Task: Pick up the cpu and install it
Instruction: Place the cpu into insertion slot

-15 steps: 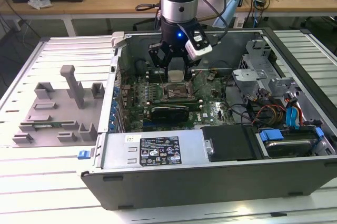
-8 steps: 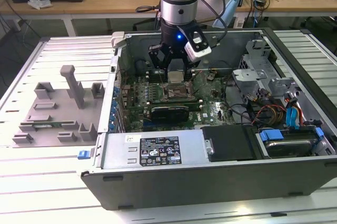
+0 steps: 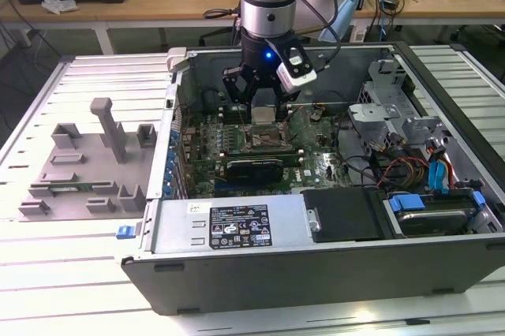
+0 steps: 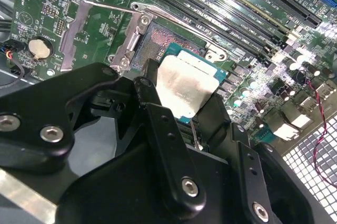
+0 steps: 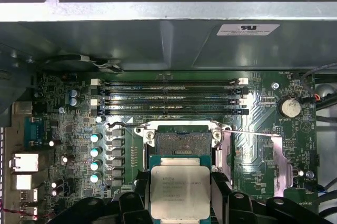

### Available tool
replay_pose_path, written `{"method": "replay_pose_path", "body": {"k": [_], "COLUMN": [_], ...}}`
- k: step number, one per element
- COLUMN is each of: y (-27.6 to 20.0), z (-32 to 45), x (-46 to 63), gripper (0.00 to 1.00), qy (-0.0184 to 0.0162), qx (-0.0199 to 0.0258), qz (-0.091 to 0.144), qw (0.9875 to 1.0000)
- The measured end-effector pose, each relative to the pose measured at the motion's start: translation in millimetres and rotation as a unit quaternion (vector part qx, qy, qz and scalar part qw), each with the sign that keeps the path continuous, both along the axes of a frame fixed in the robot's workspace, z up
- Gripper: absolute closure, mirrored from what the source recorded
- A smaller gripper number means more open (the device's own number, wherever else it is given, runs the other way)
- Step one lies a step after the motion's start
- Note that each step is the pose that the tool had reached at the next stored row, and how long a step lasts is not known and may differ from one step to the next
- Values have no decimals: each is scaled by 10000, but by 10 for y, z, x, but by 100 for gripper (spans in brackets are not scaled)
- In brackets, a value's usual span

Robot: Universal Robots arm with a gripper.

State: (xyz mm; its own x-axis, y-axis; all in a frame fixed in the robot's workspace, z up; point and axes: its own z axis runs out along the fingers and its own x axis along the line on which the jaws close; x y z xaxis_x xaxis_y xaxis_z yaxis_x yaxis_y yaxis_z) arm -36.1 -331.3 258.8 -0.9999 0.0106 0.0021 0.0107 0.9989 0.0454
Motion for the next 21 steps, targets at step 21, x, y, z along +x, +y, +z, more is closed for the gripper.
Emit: {"method": "replay_pose_path", "body": {"k": [21], "y": [0], "z": [-3], "x": [0], "gripper": [45], "qy": [0], "qx": [-4], "qz": [-992], "qw": [9951]}}
